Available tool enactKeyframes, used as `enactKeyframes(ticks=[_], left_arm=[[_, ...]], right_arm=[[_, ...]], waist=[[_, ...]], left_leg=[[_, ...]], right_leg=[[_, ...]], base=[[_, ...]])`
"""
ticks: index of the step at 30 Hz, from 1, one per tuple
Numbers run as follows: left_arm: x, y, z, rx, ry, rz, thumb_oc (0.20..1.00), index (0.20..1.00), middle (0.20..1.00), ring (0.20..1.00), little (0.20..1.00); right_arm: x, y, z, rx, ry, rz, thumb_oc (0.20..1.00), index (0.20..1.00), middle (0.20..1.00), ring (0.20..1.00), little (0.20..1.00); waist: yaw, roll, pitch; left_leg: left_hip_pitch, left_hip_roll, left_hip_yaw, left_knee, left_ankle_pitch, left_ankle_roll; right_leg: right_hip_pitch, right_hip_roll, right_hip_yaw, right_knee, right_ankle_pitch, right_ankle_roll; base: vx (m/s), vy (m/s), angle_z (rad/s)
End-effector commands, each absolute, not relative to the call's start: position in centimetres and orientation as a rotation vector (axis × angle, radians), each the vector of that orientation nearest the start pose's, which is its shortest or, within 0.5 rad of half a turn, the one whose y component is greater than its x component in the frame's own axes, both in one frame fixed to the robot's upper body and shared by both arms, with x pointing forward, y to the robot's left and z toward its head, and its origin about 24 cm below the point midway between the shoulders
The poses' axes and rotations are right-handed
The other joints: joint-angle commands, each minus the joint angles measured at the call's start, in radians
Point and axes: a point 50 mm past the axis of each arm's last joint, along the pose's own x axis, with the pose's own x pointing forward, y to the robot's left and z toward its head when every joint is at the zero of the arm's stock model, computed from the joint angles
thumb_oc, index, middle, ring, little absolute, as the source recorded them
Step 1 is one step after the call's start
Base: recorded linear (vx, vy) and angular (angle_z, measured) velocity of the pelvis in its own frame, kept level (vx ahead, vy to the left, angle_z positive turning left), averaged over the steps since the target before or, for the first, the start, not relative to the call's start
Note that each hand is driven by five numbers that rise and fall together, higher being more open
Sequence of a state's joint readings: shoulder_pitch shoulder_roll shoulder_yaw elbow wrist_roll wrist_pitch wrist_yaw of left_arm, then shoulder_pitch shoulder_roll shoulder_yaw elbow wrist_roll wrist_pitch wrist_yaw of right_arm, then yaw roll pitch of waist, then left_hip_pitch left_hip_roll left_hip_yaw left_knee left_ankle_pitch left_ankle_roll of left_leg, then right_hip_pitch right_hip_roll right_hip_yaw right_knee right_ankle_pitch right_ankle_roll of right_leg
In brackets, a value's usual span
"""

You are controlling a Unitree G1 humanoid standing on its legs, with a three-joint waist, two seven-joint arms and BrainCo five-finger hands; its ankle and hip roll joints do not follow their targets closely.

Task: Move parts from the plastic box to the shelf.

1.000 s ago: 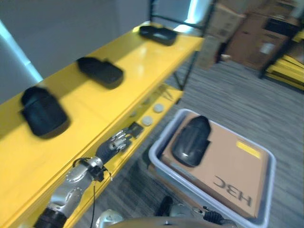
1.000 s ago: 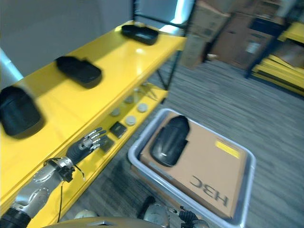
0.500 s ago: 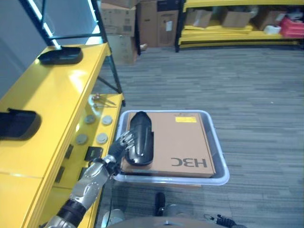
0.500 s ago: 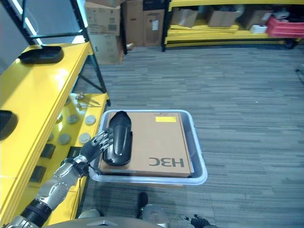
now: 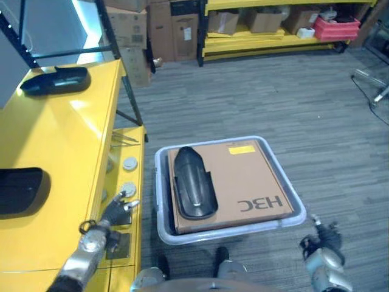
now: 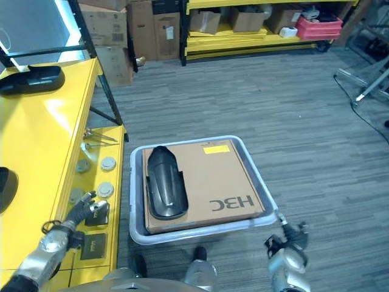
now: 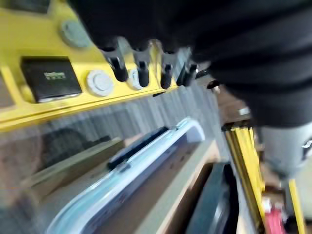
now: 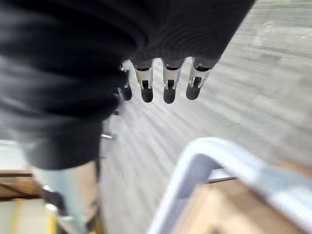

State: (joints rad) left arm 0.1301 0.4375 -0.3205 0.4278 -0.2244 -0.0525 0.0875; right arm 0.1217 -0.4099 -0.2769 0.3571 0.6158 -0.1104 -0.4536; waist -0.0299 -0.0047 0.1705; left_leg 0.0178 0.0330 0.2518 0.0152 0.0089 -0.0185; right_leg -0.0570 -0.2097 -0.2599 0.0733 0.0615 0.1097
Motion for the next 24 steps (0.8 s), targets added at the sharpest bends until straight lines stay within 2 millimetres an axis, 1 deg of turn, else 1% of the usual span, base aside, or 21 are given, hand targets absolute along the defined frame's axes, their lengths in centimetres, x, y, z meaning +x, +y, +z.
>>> enactKeyframes(ticks=[1,2,4,5,6,7,8,9,10,11,13,14,15,17,20,21,24], left_arm=[[16.9,25.3,-7.1,0.476,0.538,0.1,1.0,1.0,1.0,1.0,1.0],[16.2,25.6,-7.7,0.508,0.564,0.123,1.0,1.0,1.0,1.0,1.0],[15.4,25.7,-8.6,0.565,0.591,0.107,1.0,1.0,1.0,1.0,1.0],[15.1,25.7,-8.8,0.588,0.597,0.092,1.0,1.0,1.0,1.0,1.0],[14.5,25.7,-9.4,0.616,0.627,0.068,1.0,1.0,1.0,1.0,1.0],[14.5,25.6,-9.5,0.617,0.628,0.067,1.0,1.0,1.0,1.0,1.0],[13.9,25.5,-10.0,0.602,0.661,0.072,1.0,1.0,1.0,1.0,1.0],[13.4,25.3,-10.5,0.588,0.698,0.074,1.0,1.0,1.0,1.0,1.0],[12.8,25.3,-10.9,0.593,0.72,0.067,1.0,1.0,1.0,1.0,1.0],[12.8,25.3,-10.9,0.592,0.723,0.066,1.0,1.0,1.0,1.0,1.0],[11.9,25.1,-11.5,0.617,0.748,0.048,1.0,1.0,1.0,1.0,1.0],[11.2,25.0,-11.9,0.629,0.772,0.047,1.0,1.0,1.0,1.0,1.0],[10.8,25.0,-12.2,0.633,0.784,0.054,1.0,1.0,1.0,1.0,1.0],[9.7,24.7,-12.9,0.608,0.813,0.063,1.0,1.0,1.0,1.0,1.0],[9.6,24.2,-13.3,0.591,0.82,0.063,1.0,1.0,1.0,1.0,1.0],[9.4,24.0,-13.5,0.571,0.83,0.075,1.0,1.0,1.0,1.0,1.0],[9.1,23.8,-13.7,0.536,0.842,0.092,1.0,1.0,1.0,1.0,1.0]], right_arm=[[19.7,-36.6,5.5,0.042,-0.031,-1.023,1.0,1.0,1.0,1.0,1.0],[20.1,-36.7,7.3,0.048,-0.108,-1.038,1.0,1.0,1.0,1.0,1.0],[20.6,-37.1,9.1,0.028,-0.162,-1.023,1.0,1.0,1.0,1.0,1.0],[20.9,-37.3,9.7,0.027,-0.176,-1.016,1.0,1.0,1.0,1.0,1.0],[21.5,-37.5,10.5,-0.064,-0.177,-0.983,1.0,1.0,1.0,1.0,1.0],[21.7,-37.5,10.6,-0.072,-0.178,-0.982,1.0,1.0,1.0,1.0,1.0],[22.6,-37.3,11.0,-0.101,-0.149,-0.927,1.0,1.0,1.0,1.0,1.0],[23.9,-36.5,10.7,-0.137,-0.09,-0.844,1.0,1.0,1.0,1.0,1.0],[24.7,-35.7,10.4,-0.142,-0.048,-0.796,1.0,1.0,1.0,1.0,1.0],[24.8,-35.6,10.3,-0.142,-0.043,-0.791,1.0,1.0,1.0,1.0,1.0],[26.1,-34.0,9.0,-0.136,0.051,-0.699,1.0,1.0,1.0,1.0,1.0],[27.1,-32.8,8.1,-0.159,0.111,-0.644,1.0,1.0,1.0,1.0,1.0],[27.6,-32.1,7.6,-0.153,0.139,-0.613,1.0,1.0,1.0,1.0,1.0],[29.4,-29.5,5.7,-0.186,0.236,-0.534,1.0,1.0,1.0,1.0,1.0],[30.1,-28.3,4.4,-0.223,0.289,-0.504,1.0,1.0,1.0,1.0,1.0],[30.4,-27.5,3.5,-0.216,0.329,-0.485,1.0,1.0,1.0,1.0,1.0],[30.7,-26.2,2.6,-0.247,0.371,-0.458,1.0,1.0,1.0,1.0,1.0]], waist=[[0.035,0.001,0.011],[0.041,-0.003,0.009],[0.054,-0.006,0.008],[0.062,-0.007,0.006],[0.08,-0.007,0.002],[0.081,-0.007,0.002],[0.099,-0.007,0.001],[0.122,-0.003,0.001],[0.136,-0.002,0.002],[0.137,-0.002,0.001],[0.165,0.001,0.006],[0.188,0.003,0.013],[0.2,0.005,0.019],[0.234,0.013,0.036],[0.257,0.022,0.047],[0.27,0.028,0.053],[0.286,0.036,0.065]], left_leg=[[-0.026,0.078,-0.025,0.051,-0.024,-0.014],[-0.031,0.075,-0.027,0.044,-0.018,-0.012],[-0.031,0.074,-0.033,0.036,-0.017,-0.013],[-0.033,0.073,-0.035,0.032,-0.015,-0.014],[-0.037,0.074,-0.041,0.022,-0.007,-0.019],[-0.038,0.074,-0.042,0.02,-0.006,-0.02],[-0.032,0.075,-0.046,0.008,-0.005,-0.022],[-0.039,0.073,-0.058,0.005,-0.002,-0.024],[-0.045,0.072,-0.067,0.004,0.0,-0.024],[-0.05,0.071,-0.068,0.003,0.005,-0.023],[-0.06,0.071,-0.084,0.006,0.006,-0.024],[-0.072,0.071,-0.097,0.008,0.012,-0.026],[-0.078,0.071,-0.104,0.009,0.014,-0.026],[-0.099,0.073,-0.128,0.003,0.031,-0.033],[-0.116,0.071,-0.145,-0.002,0.041,-0.04],[-0.125,0.07,-0.154,-0.008,0.049,-0.044],[-0.139,0.068,-0.167,-0.015,0.058,-0.05]], right_leg=[[0.034,-0.054,0.004,0.018,-0.014,0.098],[0.031,-0.055,-0.002,0.013,-0.008,0.099],[0.036,-0.057,-0.013,0.008,-0.009,0.101],[0.037,-0.057,-0.019,0.004,-0.007,0.102],[0.041,-0.058,-0.03,-0.004,-0.004,0.104],[0.041,-0.058,-0.033,-0.006,-0.004,0.104],[0.051,-0.061,-0.048,-0.015,-0.004,0.109],[0.053,-0.062,-0.059,-0.019,-0.004,0.108],[0.053,-0.064,-0.066,-0.019,-0.005,0.108],[0.049,-0.065,-0.067,-0.021,-0.001,0.107],[0.05,-0.067,-0.081,-0.014,-0.008,0.104],[0.046,-0.066,-0.09,-0.009,-0.011,0.1],[0.044,-0.067,-0.096,-0.006,-0.012,0.099],[0.036,-0.066,-0.114,0.001,-0.017,0.091],[0.033,-0.065,-0.126,-0.001,-0.018,0.086],[0.03,-0.065,-0.134,-0.002,-0.018,0.083],[0.027,-0.066,-0.145,-0.002,-0.02,0.078]], base=[[0.0,0.0,0.0],[0.0,0.026,0.06],[0.0,0.017,0.09],[0.01,0.009,0.09],[0.0,0.008,0.08],[0.01,0.014,0.1],[0.01,0.015,0.2],[0.0,0.02,0.19],[-0.02,0.015,0.18],[-0.01,0.005,0.12],[-0.02,-0.001,0.24],[-0.05,-0.006,0.25],[-0.07,-0.006,0.26],[-0.09,0.005,0.53],[-0.07,0.026,0.39],[-0.07,0.039,0.38],[-0.06,0.042,0.29]])
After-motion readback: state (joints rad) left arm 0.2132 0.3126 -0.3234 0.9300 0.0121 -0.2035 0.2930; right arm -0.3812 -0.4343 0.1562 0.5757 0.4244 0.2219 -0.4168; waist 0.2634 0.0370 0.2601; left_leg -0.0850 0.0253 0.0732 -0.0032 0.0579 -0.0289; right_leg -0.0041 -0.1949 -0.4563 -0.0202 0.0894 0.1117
